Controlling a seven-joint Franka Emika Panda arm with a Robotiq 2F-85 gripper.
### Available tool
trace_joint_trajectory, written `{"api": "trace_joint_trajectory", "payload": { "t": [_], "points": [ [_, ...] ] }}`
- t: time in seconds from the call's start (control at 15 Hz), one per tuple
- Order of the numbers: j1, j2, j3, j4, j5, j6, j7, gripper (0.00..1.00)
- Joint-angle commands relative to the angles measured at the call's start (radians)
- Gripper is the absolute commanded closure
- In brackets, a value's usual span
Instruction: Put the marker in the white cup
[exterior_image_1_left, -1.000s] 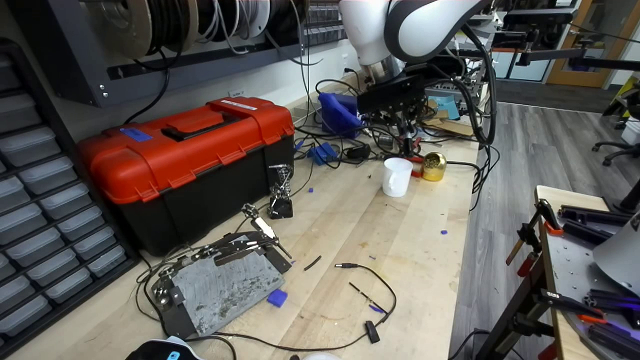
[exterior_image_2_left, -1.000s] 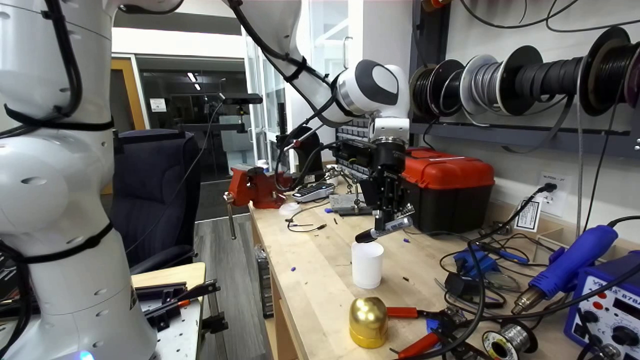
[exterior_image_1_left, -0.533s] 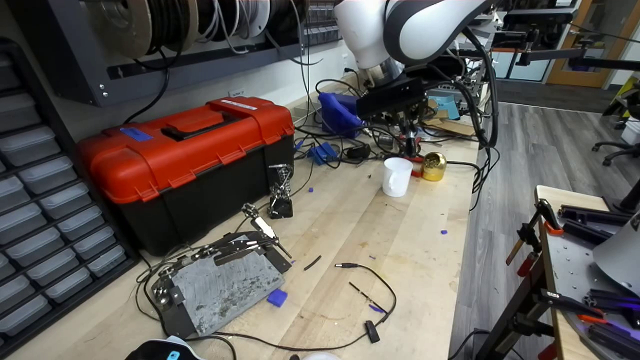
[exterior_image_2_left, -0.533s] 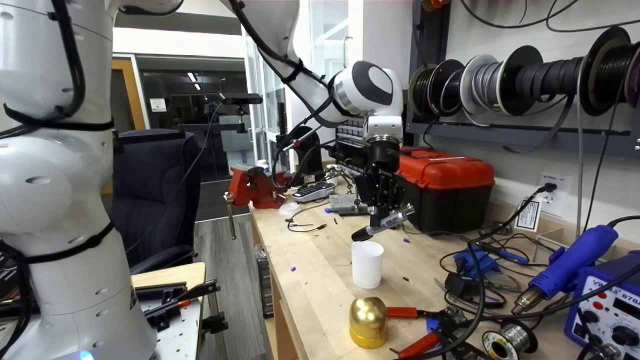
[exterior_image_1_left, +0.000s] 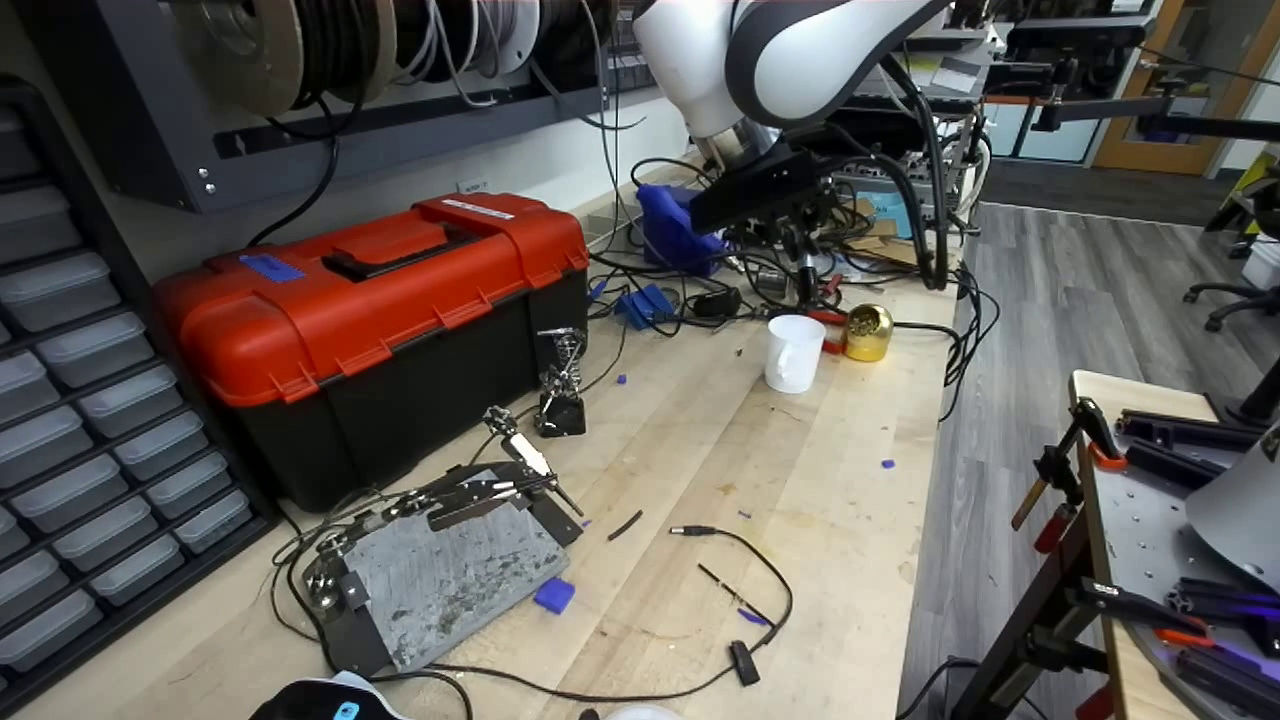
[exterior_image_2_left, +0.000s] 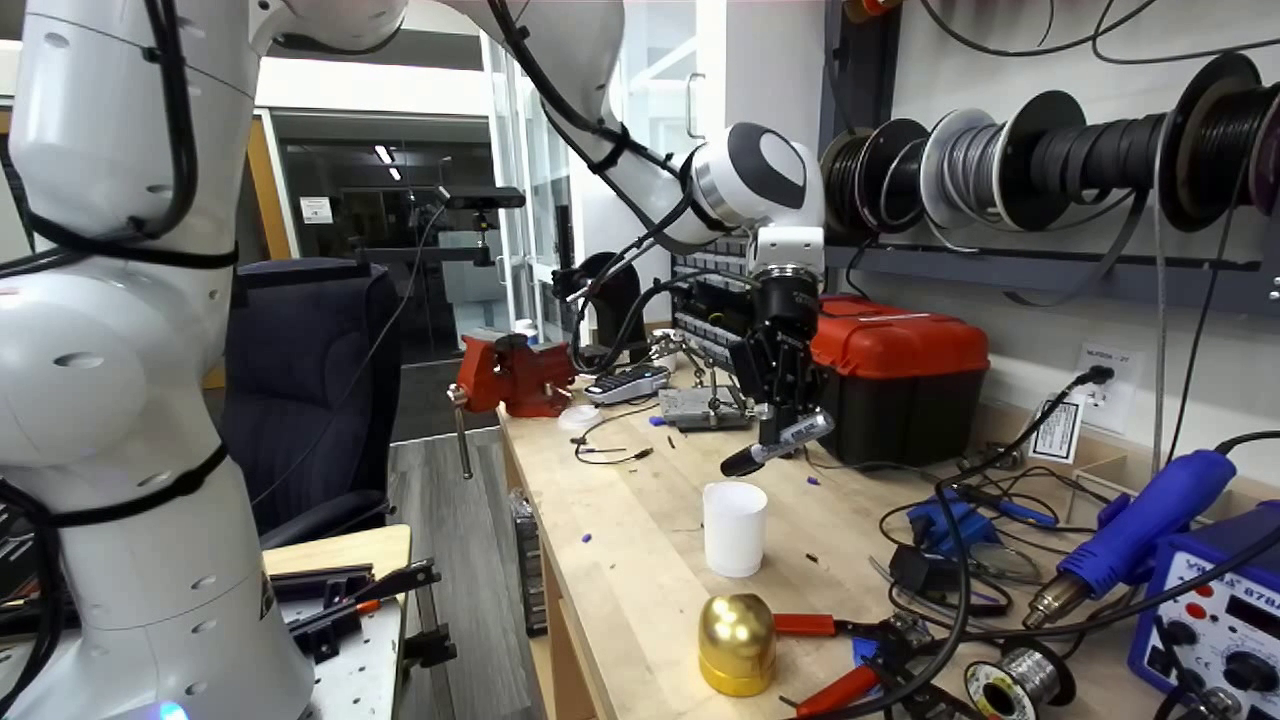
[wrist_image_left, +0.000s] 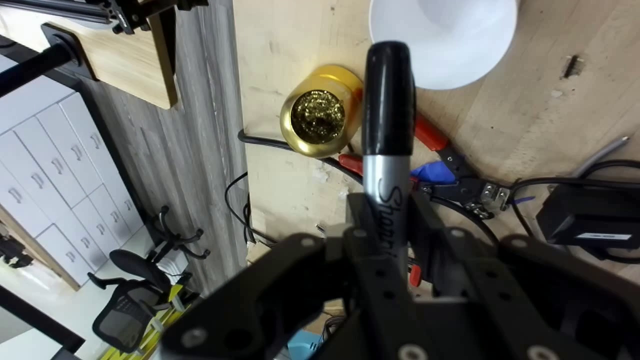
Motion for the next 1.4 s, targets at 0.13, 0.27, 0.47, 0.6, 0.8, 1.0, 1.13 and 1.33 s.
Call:
{"api": "trace_joint_trajectory", "payload": {
  "t": [0.13, 0.27, 0.47, 0.6, 0.8, 1.0, 1.13, 1.33],
  "points": [
    [0.017, 0.09, -0.006, 0.113, -0.012, -0.069, -0.006, 0.96],
    [0.023, 0.116, -0.009, 0.127, -0.011, -0.069, -0.001, 0.96],
    [0.033, 0.148, -0.013, 0.143, -0.01, -0.071, 0.002, 0.96],
    [0.039, 0.163, -0.015, 0.148, -0.01, -0.073, 0.006, 0.96],
    [0.049, 0.159, -0.013, 0.122, -0.007, -0.072, -0.001, 0.59],
    [0.058, 0.1, -0.008, 0.038, -0.011, -0.046, 0.016, 0.38],
    [0.061, 0.049, -0.002, -0.034, -0.007, -0.011, 0.028, 0.24],
    [0.057, 0.116, -0.001, 0.041, 0.001, -0.039, 0.002, 0.27]
  ]
}}
